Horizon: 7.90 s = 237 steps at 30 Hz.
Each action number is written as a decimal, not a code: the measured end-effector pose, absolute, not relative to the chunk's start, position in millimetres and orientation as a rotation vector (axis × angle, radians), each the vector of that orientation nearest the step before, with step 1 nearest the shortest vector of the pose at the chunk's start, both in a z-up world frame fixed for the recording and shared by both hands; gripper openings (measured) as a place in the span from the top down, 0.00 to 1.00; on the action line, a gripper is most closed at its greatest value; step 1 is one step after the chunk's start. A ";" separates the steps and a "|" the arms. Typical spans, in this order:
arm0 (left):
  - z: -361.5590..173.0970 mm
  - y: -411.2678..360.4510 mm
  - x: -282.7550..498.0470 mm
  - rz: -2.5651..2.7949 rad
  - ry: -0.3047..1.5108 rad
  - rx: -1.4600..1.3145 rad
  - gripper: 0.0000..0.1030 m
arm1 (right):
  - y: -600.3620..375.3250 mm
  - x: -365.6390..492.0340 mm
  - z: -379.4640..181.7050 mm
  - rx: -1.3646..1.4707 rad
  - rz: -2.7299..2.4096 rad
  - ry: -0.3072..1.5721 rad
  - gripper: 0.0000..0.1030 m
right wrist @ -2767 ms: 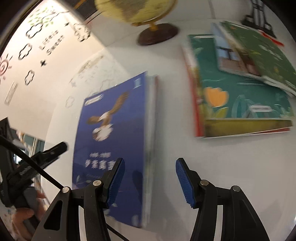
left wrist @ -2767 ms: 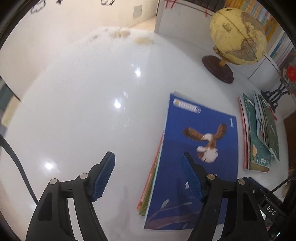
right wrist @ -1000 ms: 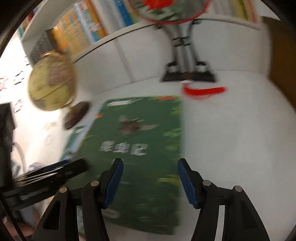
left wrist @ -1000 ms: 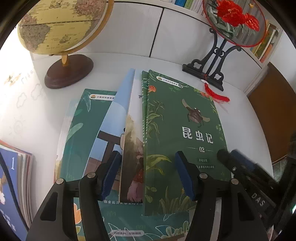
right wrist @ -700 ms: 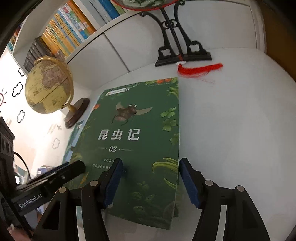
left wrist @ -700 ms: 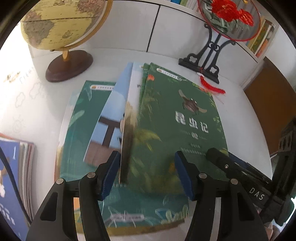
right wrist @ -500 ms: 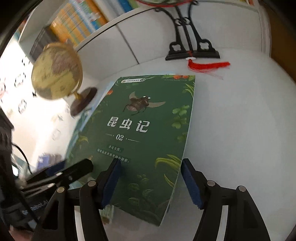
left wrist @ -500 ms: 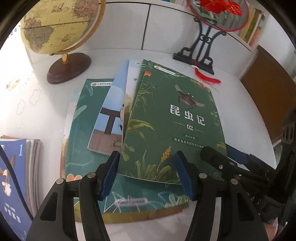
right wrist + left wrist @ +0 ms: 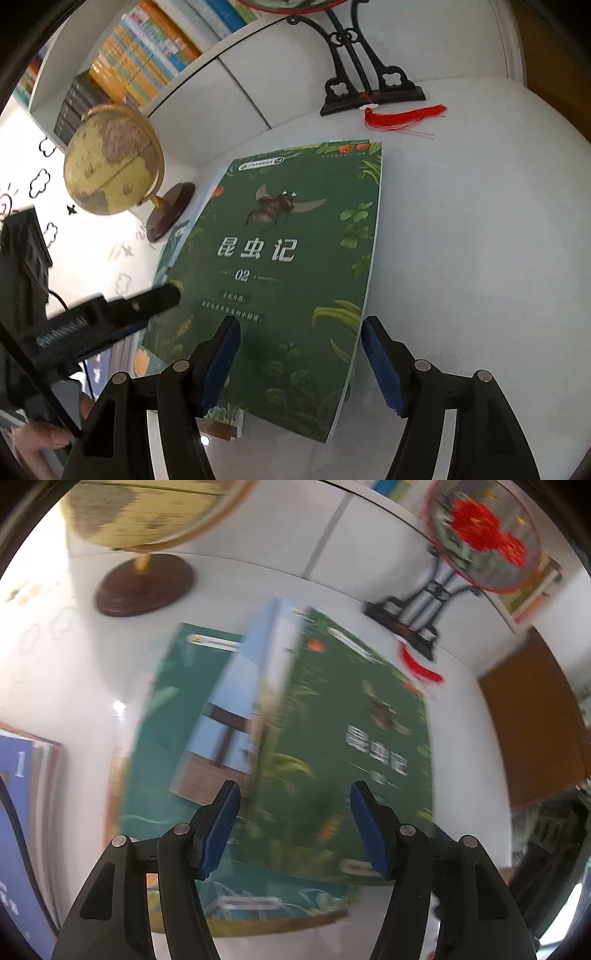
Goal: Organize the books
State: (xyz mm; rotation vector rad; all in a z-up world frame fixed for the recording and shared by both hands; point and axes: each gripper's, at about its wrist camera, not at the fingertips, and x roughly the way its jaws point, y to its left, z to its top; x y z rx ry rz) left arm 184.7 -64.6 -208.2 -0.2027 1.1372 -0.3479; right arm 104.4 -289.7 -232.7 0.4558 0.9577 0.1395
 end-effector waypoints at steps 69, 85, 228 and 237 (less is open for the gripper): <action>-218.0 -60.6 136.9 -0.500 1.152 -0.180 0.42 | -331.1 79.2 -243.6 0.591 0.552 1.072 0.19; -216.6 -8.2 140.7 -0.415 1.137 -0.236 0.58 | -324.3 57.4 -236.1 0.744 0.635 0.977 0.53; -181.7 -33.1 181.8 -0.403 1.157 0.079 0.26 | -267.4 98.2 -192.6 0.311 0.126 1.012 0.40; -192.1 -79.1 201.9 -0.385 1.166 0.120 0.26 | -304.9 118.4 -219.7 0.283 0.041 1.019 0.40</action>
